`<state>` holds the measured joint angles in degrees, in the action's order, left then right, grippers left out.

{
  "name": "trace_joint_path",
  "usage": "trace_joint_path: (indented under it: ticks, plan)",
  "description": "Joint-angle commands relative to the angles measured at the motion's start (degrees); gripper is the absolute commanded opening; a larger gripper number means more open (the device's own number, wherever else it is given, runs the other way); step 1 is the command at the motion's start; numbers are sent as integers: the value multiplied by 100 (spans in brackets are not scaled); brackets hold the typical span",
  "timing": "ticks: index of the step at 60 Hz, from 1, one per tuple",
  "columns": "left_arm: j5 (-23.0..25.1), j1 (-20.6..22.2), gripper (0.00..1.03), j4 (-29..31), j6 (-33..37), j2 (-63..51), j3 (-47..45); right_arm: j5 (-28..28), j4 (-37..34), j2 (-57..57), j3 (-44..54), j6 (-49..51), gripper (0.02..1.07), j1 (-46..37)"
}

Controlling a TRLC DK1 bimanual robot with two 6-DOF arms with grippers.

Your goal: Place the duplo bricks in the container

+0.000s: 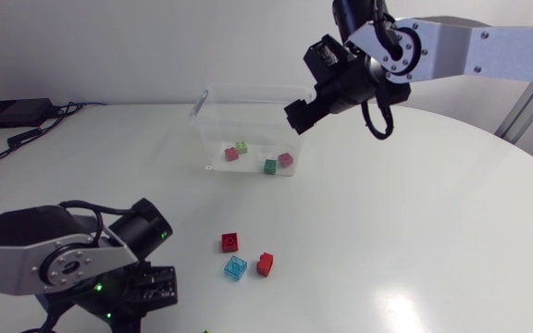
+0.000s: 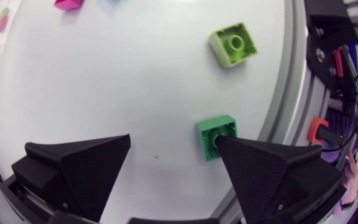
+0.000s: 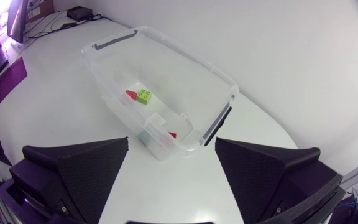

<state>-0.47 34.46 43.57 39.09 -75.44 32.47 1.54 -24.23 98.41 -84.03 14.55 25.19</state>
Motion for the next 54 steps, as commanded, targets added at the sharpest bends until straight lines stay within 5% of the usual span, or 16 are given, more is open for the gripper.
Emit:
trace_joint_path:
  ticks: [1, 19, 34, 54]
  plan:
    - [-674, -378, 97, -701, 169, -270, -39, -22, 41, -138, 211, 13, 103, -5]
    - [-674, -554, 98, -235, 213, 425, 322, -22, 50, -243, 370, 22, 103, 30]
    - [-94, -501, 98, 371, -226, 715, 603, -22, 103, -243, 475, 40, 103, 39]
    - [284, -607, 97, 213, -350, -305, 313, -22, 173, -279, 625, 31, 103, 91]
